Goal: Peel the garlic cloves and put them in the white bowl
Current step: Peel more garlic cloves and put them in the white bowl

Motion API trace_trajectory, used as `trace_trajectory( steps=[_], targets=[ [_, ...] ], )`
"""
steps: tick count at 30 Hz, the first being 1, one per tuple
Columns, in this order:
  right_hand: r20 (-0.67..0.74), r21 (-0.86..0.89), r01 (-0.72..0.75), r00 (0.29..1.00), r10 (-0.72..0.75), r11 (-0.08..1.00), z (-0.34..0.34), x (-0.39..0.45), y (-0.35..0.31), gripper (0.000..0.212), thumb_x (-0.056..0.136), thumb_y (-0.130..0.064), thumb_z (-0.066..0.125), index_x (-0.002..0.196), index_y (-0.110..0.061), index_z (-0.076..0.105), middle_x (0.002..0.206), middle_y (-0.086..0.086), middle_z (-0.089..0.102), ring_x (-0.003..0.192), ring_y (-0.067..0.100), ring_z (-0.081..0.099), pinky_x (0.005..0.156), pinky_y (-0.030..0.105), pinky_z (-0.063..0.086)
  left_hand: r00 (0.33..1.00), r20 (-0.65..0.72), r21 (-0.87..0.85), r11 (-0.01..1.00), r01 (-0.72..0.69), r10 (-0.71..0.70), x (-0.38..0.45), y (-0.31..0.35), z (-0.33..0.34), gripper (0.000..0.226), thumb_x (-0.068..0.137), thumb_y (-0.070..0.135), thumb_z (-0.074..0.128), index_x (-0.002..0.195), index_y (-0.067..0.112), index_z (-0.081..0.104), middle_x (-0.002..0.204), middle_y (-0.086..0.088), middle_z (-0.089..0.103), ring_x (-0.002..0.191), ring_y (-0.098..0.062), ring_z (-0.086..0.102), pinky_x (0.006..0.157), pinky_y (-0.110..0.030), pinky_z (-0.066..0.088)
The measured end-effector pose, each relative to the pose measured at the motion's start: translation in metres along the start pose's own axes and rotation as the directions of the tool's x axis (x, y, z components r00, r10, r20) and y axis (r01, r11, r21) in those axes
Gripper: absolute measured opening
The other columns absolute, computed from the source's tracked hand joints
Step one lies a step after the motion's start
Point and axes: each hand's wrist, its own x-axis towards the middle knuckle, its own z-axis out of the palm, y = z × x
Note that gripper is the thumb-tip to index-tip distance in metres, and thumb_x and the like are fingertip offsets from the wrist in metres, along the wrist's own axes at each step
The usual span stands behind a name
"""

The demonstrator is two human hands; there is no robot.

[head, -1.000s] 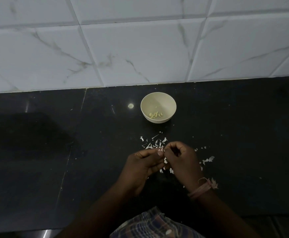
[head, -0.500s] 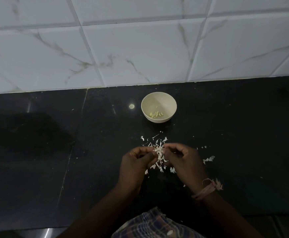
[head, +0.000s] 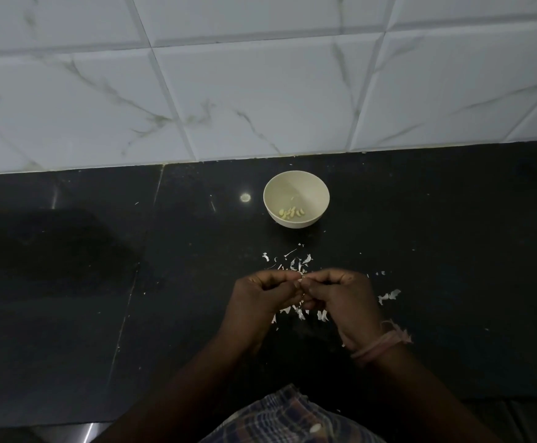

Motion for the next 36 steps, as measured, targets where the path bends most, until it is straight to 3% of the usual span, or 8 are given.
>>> trace_trajectory(
  steps=[4, 9, 17, 22, 25, 31, 34, 36],
  targets=[
    [0.118, 0.054, -0.127, 0.986, 0.12, 0.99, -0.011, 0.004, -0.001, 0.009, 0.085, 0.008, 0.07, 0.079, 0.003, 0.074, 0.071, 0.019, 0.067, 0.06, 0.022, 0.064, 0.058, 0.028, 0.056, 0.988, 0.057, -0.142, 0.978, 0.152, -0.145, 0.003, 0.002, -0.003, 0.011, 0.088, -0.007, 0.069, 0.098, -0.007, 0.073, 0.094, -0.02, 0.077, 0.081, -0.022, 0.076, 0.072, -0.024, 0.06],
    [0.132, 0.105, -0.182, 0.977, 0.168, 0.978, -0.01, 0.002, 0.008, 0.006, 0.086, 0.008, 0.067, 0.083, 0.005, 0.072, 0.07, 0.017, 0.067, 0.057, 0.019, 0.061, 0.057, 0.024, 0.055, 0.941, 0.101, -0.289, 0.896, 0.338, -0.322, 0.008, 0.0, -0.003, 0.013, 0.087, -0.012, 0.065, 0.087, -0.005, 0.076, 0.088, -0.019, 0.076, 0.072, -0.017, 0.075, 0.063, -0.02, 0.06],
    [0.202, 0.153, -0.259, 0.953, 0.226, 0.954, -0.014, 0.0, 0.007, 0.007, 0.089, 0.008, 0.063, 0.086, 0.006, 0.069, 0.072, 0.015, 0.068, 0.058, 0.016, 0.061, 0.055, 0.022, 0.053, 0.879, 0.184, -0.353, 0.805, 0.476, -0.439, 0.009, -0.003, -0.005, 0.018, 0.072, -0.004, 0.073, 0.089, -0.003, 0.075, 0.088, -0.012, 0.075, 0.073, -0.012, 0.074, 0.066, -0.016, 0.06],
    [0.113, -0.011, -0.007, 0.994, 0.008, 1.0, -0.01, -0.005, 0.005, 0.008, 0.091, 0.003, 0.066, 0.086, 0.001, 0.073, 0.071, 0.018, 0.07, 0.059, 0.021, 0.065, 0.06, 0.028, 0.055, 0.916, 0.163, -0.409, 0.819, 0.402, -0.368, 0.012, -0.004, -0.005, 0.033, 0.079, -0.002, 0.07, 0.111, -0.01, 0.069, 0.1, -0.017, 0.075, 0.081, -0.014, 0.074, 0.069, -0.017, 0.06],
    [0.072, -0.106, 0.105, 0.993, -0.098, 0.989, -0.006, -0.005, 0.005, 0.007, 0.092, 0.0, 0.067, 0.089, -0.001, 0.074, 0.073, 0.015, 0.073, 0.061, 0.02, 0.068, 0.058, 0.025, 0.056, 0.949, 0.125, -0.385, 0.867, 0.315, -0.289, 0.009, -0.003, -0.001, 0.033, 0.079, 0.002, 0.072, 0.11, -0.007, 0.069, 0.099, -0.019, 0.075, 0.079, -0.018, 0.075, 0.068, -0.021, 0.061],
    [0.021, -0.254, 0.168, 0.985, -0.168, 0.953, -0.002, -0.004, 0.007, 0.009, 0.094, -0.009, 0.07, 0.088, -0.011, 0.076, 0.074, 0.006, 0.075, 0.061, 0.017, 0.07, 0.057, 0.026, 0.055, 0.992, 0.054, -0.138, 0.983, 0.121, -0.115, 0.003, -0.007, 0.001, 0.019, 0.093, 0.002, 0.068, 0.111, -0.001, 0.072, 0.105, -0.021, 0.076, 0.09, -0.027, 0.076, 0.077, -0.028, 0.061],
    [-0.003, -0.284, 0.16, 0.986, -0.168, 0.945, 0.0, -0.004, 0.008, 0.016, 0.096, -0.004, 0.064, 0.089, -0.013, 0.075, 0.075, 0.005, 0.075, 0.063, 0.017, 0.072, 0.06, 0.028, 0.057, 0.989, 0.048, -0.207, 0.967, 0.15, -0.143, 0.004, -0.007, 0.001, 0.022, 0.09, 0.001, 0.069, 0.111, -0.003, 0.071, 0.108, -0.025, 0.074, 0.094, -0.032, 0.074, 0.079, -0.031, 0.062],
    [-0.02, -0.267, 0.151, 0.987, -0.162, 0.952, 0.0, -0.003, 0.008, 0.017, 0.099, -0.004, 0.059, 0.093, -0.012, 0.073, 0.079, 0.006, 0.075, 0.066, 0.02, 0.073, 0.063, 0.033, 0.059, 0.982, 0.061, -0.312, 0.931, 0.189, -0.179, 0.005, -0.006, 0.002, 0.029, 0.084, 0.004, 0.071, 0.112, -0.004, 0.07, 0.106, -0.024, 0.074, 0.09, -0.026, 0.074, 0.074, -0.027, 0.061]
  ],
)
